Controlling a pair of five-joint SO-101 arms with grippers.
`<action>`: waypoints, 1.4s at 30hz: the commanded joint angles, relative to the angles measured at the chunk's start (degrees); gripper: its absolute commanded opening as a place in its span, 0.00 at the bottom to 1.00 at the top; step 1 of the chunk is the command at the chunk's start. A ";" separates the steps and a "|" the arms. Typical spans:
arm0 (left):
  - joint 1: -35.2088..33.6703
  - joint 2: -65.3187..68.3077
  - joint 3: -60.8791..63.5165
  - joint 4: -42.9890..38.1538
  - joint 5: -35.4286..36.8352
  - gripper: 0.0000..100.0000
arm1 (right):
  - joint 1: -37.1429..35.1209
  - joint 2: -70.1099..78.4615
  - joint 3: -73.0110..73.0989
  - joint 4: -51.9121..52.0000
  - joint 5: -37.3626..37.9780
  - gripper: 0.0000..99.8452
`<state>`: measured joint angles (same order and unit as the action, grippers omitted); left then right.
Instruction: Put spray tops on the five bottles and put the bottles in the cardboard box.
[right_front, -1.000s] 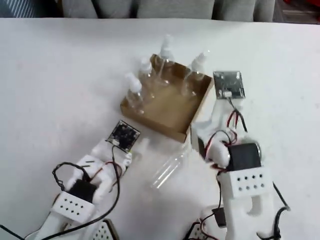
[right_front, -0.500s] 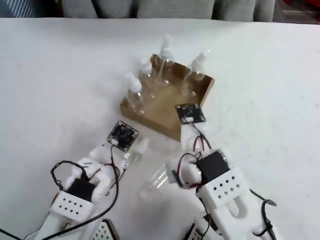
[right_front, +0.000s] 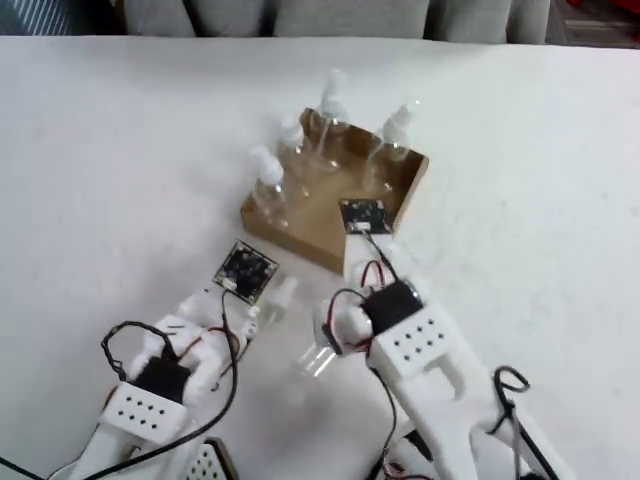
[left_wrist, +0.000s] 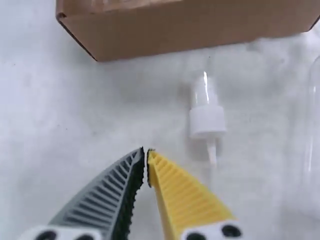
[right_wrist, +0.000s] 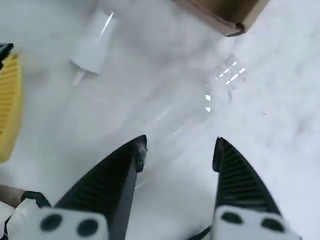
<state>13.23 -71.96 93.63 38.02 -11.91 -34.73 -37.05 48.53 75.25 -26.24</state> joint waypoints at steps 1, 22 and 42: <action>-0.48 -0.75 -3.78 0.18 -0.35 0.03 | 2.07 4.00 -3.25 -1.45 -0.79 0.24; -0.48 -0.75 -3.25 0.00 -0.44 0.03 | 2.95 25.10 -1.85 -16.13 -7.30 0.22; -0.22 -0.75 -3.52 0.00 -0.35 0.03 | 22.99 20.09 -8.70 -4.18 27.08 0.01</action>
<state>13.23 -71.96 93.63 38.02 -11.91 -18.11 -11.47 44.40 66.46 -8.40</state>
